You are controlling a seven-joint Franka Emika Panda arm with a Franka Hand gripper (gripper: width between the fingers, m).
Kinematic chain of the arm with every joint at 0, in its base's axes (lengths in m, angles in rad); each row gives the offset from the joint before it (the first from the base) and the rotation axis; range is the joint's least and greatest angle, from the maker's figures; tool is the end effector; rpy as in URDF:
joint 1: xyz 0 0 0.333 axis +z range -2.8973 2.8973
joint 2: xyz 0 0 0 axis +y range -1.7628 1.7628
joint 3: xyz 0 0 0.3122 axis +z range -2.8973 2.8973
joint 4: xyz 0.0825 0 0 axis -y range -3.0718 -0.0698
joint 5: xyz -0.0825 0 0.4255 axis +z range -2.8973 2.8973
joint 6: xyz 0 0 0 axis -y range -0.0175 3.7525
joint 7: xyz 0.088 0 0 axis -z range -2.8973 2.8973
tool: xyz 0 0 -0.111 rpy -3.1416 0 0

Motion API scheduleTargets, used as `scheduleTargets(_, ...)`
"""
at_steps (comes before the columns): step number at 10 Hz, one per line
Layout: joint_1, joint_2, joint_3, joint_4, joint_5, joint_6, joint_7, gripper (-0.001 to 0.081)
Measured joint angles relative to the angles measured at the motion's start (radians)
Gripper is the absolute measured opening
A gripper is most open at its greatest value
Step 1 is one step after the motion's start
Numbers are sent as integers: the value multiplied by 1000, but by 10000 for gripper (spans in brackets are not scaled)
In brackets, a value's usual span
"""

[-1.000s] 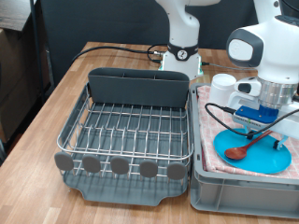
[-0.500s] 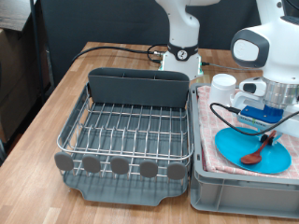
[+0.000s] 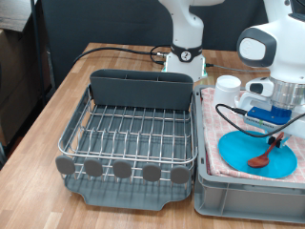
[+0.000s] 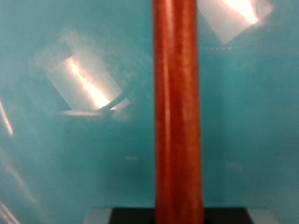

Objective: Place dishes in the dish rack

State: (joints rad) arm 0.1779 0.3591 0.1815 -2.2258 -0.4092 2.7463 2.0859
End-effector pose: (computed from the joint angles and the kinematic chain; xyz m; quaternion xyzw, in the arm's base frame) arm 0.5412 0.2226 0.1860 -0.7673 0.6323 -0.0889 0.0602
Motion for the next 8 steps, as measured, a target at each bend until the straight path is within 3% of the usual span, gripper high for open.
scheduleTargets(3,-46,-47,40,2,98,-47,-110,89)
scheduleTargets(8,-62,-183,54,-24,198,-177,-205,89)
